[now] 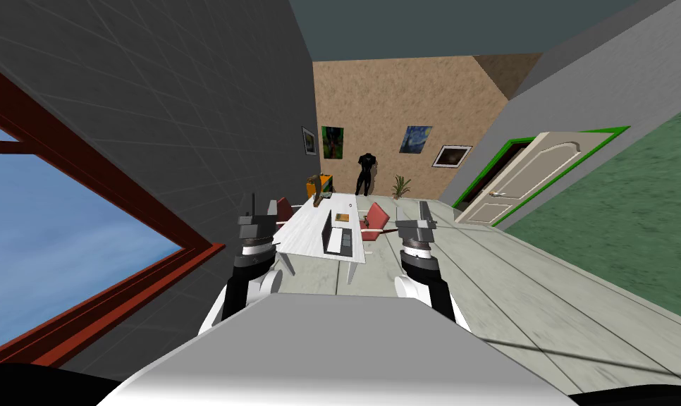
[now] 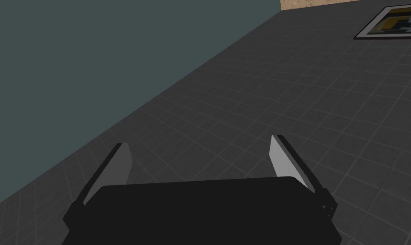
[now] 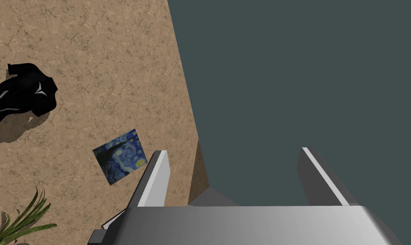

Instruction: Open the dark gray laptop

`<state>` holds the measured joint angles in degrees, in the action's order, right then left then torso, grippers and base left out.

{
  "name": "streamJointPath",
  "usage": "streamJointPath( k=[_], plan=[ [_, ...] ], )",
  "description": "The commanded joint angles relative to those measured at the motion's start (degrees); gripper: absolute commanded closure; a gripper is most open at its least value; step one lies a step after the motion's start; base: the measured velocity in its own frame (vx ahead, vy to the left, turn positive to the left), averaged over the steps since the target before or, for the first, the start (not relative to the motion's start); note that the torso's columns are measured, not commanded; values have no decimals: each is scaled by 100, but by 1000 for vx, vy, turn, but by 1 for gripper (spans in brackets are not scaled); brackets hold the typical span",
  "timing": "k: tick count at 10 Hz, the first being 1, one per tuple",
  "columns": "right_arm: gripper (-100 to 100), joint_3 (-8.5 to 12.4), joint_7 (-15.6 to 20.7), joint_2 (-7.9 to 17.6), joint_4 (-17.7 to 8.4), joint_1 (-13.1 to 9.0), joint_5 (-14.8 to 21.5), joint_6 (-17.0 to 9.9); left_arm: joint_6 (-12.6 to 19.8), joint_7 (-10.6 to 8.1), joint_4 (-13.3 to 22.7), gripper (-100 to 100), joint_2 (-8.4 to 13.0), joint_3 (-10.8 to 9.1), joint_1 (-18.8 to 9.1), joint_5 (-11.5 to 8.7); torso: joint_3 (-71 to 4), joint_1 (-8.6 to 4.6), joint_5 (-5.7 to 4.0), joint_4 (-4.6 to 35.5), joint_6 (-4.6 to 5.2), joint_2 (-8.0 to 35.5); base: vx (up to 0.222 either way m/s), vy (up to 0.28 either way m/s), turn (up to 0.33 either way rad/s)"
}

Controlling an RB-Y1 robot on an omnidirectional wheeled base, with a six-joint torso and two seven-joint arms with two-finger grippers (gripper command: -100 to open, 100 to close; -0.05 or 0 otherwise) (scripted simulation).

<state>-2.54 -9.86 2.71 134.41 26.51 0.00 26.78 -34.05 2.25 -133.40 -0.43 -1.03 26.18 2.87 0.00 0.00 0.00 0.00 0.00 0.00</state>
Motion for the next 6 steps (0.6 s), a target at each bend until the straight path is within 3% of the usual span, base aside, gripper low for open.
streamJointPath(
  k=[1, 6],
  plan=[
    [0, 0, 0, 0, 0, 0, 0, 0, 0, 0, 0, 0, 0, 0, 0, 0, -467, 0, 0, 235, 0, 232, 0, 0, 0],
    [0, 0, 0, 0, 1, 0, 0, 0, 0, 0, -1, 0, 0, 0, 0, 0, -4536, 0, 0, 2268, 0, 2269, 0, 0, 0]
  ],
)
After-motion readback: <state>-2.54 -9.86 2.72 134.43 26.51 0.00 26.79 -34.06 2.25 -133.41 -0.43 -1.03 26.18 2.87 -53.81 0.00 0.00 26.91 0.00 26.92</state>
